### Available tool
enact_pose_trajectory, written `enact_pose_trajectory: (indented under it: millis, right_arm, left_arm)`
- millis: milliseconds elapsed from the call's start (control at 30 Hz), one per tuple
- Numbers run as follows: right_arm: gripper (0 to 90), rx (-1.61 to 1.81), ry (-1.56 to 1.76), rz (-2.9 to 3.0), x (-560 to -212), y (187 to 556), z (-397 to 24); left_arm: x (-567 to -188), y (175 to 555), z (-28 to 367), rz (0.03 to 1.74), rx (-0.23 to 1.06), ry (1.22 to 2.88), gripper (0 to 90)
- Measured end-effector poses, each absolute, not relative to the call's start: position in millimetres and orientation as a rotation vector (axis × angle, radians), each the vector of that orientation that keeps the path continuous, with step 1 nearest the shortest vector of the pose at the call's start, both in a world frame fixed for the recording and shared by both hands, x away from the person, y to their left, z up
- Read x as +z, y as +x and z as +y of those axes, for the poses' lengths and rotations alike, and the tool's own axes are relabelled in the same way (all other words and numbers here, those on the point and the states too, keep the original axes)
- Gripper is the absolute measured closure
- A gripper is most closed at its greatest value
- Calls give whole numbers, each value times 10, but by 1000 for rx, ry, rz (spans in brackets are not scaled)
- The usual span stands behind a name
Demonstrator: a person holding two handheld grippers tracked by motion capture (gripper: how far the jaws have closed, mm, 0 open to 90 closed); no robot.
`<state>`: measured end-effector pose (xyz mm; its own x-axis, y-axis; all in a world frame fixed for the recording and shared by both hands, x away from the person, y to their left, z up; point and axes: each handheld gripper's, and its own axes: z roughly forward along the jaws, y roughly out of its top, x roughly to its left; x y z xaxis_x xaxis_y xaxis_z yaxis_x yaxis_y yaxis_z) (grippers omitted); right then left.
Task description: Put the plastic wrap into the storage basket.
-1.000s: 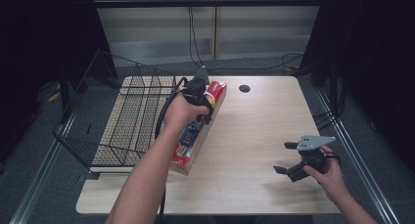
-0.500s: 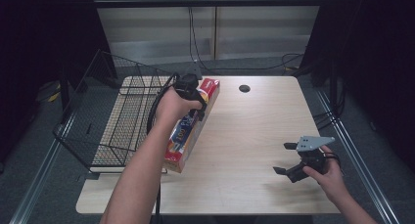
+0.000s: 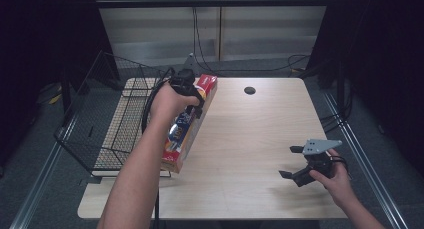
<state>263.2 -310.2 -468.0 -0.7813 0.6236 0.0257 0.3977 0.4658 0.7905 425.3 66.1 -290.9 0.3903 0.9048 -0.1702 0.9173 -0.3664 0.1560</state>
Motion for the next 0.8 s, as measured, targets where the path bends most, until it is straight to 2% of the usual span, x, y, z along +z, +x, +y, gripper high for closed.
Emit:
enact_pose_trajectory:
  millis: [800]
  right_arm:
    - [17, 1217, 891, 2442, -4700, 2640, -3109]
  left_arm:
    - [-2719, 4263, 957, 1689, -62, 2366, 454]
